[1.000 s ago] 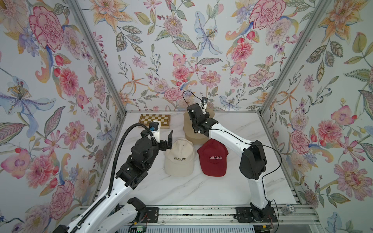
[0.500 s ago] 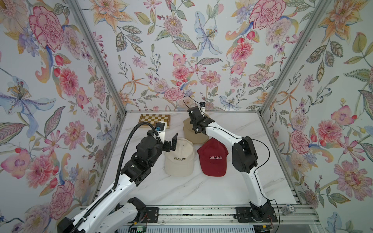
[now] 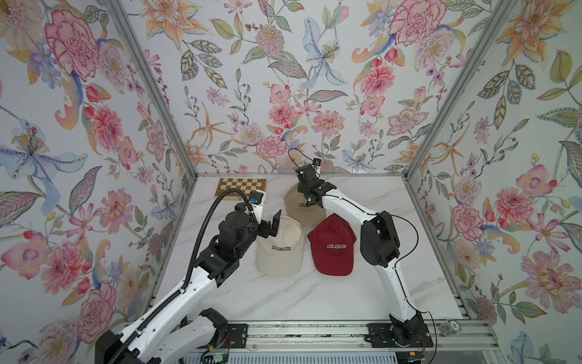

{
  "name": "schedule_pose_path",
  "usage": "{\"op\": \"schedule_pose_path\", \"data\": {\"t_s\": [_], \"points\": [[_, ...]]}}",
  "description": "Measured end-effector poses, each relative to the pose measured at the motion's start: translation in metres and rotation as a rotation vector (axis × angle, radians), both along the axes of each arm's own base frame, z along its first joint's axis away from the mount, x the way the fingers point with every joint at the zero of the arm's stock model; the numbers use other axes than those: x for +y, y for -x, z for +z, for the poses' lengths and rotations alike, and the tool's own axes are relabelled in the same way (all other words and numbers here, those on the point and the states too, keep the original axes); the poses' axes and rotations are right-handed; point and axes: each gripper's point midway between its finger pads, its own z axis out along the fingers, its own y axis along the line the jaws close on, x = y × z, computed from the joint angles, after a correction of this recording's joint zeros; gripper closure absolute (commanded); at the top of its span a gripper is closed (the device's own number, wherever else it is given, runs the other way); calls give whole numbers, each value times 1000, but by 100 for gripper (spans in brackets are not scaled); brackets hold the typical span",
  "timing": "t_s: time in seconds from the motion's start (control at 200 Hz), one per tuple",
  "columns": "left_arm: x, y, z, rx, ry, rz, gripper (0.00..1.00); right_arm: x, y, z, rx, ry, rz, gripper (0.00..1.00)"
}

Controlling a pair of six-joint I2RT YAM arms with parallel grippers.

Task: Stack the baseball caps by color
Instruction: Place the baseball cap on the baseball cap.

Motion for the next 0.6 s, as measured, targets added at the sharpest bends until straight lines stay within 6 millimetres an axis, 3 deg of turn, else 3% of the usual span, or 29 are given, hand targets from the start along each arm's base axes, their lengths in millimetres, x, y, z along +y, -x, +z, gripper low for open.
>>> {"op": "schedule_pose_path", "data": {"t_s": [0.07, 0.14, 0.601], "points": [[-2, -1, -3, 7, -5, -6, 0, -3, -2, -4, 6, 13, 1, 5], [-3, -2, -5, 12, -9, -10, 0, -5, -3, -7, 12, 28, 5, 0], [-8, -1, -8, 22, -7, -36, 0, 7, -17, -48, 66, 35, 75, 1]]}}
